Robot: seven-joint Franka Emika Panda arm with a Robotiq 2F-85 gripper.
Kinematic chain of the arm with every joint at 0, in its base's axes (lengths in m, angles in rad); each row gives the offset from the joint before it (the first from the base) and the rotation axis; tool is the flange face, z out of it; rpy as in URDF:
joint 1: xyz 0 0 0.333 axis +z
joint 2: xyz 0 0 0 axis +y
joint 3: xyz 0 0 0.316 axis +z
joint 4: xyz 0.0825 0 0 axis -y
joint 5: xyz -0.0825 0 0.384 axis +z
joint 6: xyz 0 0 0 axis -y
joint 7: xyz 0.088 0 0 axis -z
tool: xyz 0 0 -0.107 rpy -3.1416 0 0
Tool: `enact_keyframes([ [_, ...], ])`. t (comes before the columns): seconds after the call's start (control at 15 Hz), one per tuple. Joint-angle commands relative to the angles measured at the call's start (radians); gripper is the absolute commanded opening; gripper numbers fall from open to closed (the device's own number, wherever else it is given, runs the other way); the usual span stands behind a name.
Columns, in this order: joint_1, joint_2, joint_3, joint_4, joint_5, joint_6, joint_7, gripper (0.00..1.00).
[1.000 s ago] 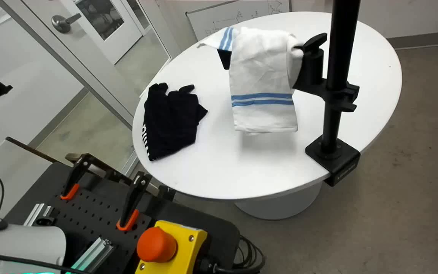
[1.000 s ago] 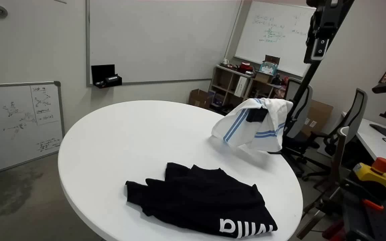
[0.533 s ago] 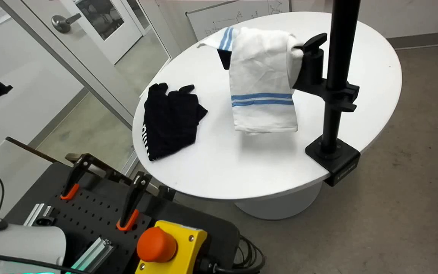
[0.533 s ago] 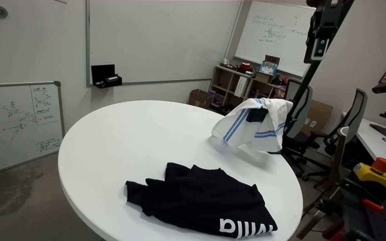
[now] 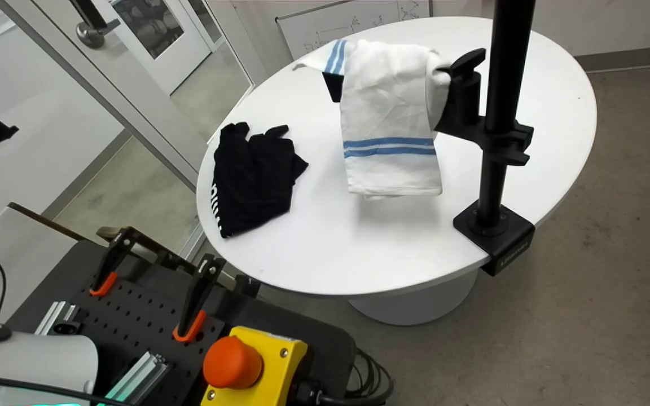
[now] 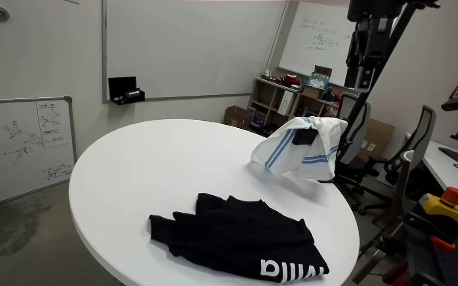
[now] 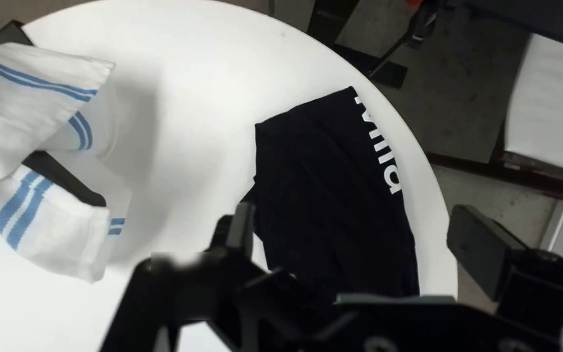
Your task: Place the black shirt on the stand
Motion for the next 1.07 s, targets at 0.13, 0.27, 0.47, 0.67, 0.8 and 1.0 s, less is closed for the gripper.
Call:
enact_keyframes([
  [0.13, 0.033, 0.185, 0.03, 0.008, -0.045, 0.058, -0.176, 1.0],
  [0.27, 0.033, 0.249, 0.04, 0.008, -0.081, 0.066, -0.227, 1.0],
  [0.47, 0.031, 0.334, 0.054, -0.007, -0.158, 0.11, -0.308, 1.0],
  [0.67, 0.032, 0.419, 0.064, -0.017, -0.267, 0.148, -0.35, 1.0],
  [0.8, 0.037, 0.486, 0.058, -0.015, -0.374, 0.173, -0.34, 1.0],
  [1.0, 0.052, 0.574, 0.054, 0.001, -0.502, 0.189, -0.301, 1.0],
])
